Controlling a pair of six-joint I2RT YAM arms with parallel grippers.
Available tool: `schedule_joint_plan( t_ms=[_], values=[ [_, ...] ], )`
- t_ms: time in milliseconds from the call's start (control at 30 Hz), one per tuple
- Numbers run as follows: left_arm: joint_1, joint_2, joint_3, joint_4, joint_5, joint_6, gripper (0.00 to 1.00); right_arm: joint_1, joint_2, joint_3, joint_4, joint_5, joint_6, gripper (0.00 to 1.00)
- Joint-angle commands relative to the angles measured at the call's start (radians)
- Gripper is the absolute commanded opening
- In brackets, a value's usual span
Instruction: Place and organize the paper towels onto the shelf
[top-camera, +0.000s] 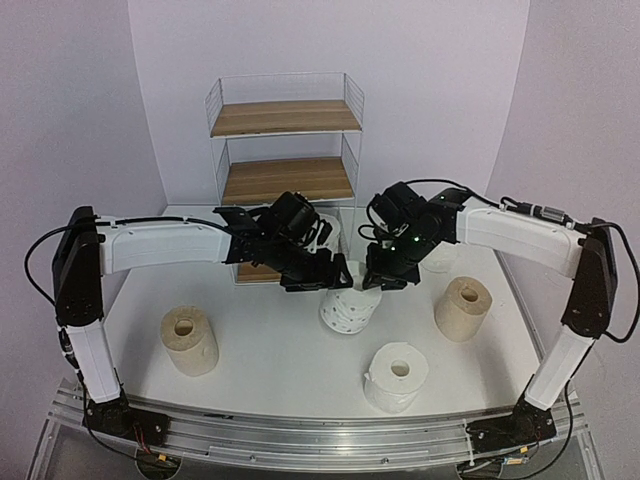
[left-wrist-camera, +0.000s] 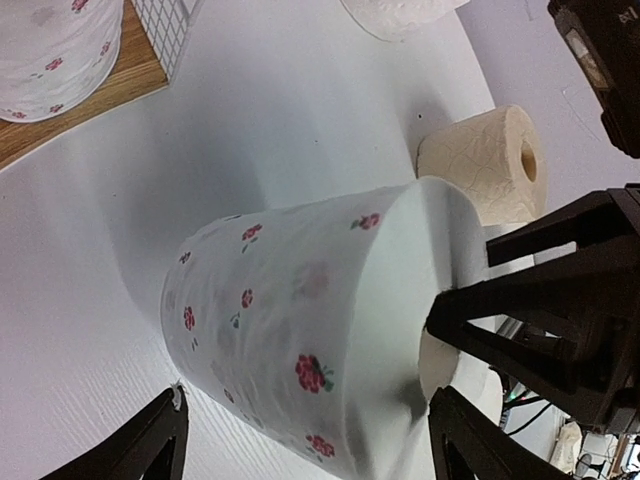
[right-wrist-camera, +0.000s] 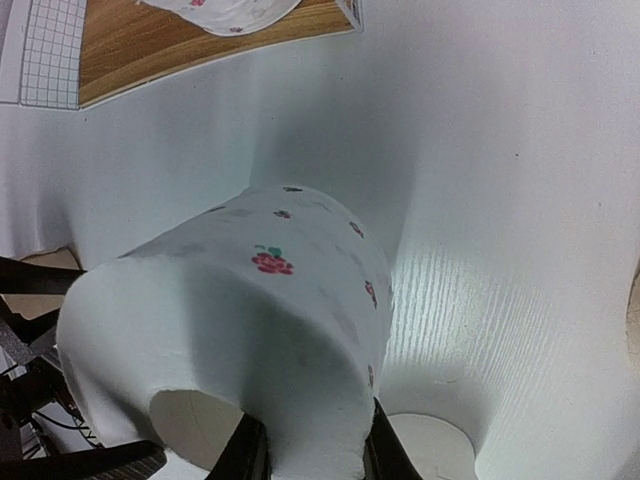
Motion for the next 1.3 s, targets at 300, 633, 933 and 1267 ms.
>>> schedule_joint_plan(
  t_ms=[300, 633, 933, 1267],
  values=[
    [-0.006, 0.054, 0.089, -0.071, -0.042, 0.011, 0.78, 0.047, 0.053, 0.084, 0.044, -0.013, -0.022, 0.22],
    [-0.006, 0.07, 0.102, -0.101, -0.06, 0.004, 0.38, 0.053, 0.051, 0.074, 0.079, -0.053, -0.016, 0.28],
    [-0.005, 0.056, 0.108, -0.19, -0.076, -0.045, 0.16, 0.058, -0.047, -0.003, 0.171, -0.099, -0.148, 0.56],
    [0.031, -0.02, 0.044, -0.244, -0.056, -0.221, 0.09, 0.061, -0.284, -0.328, 0.6, -0.25, -0.532, 0.95]
  ],
)
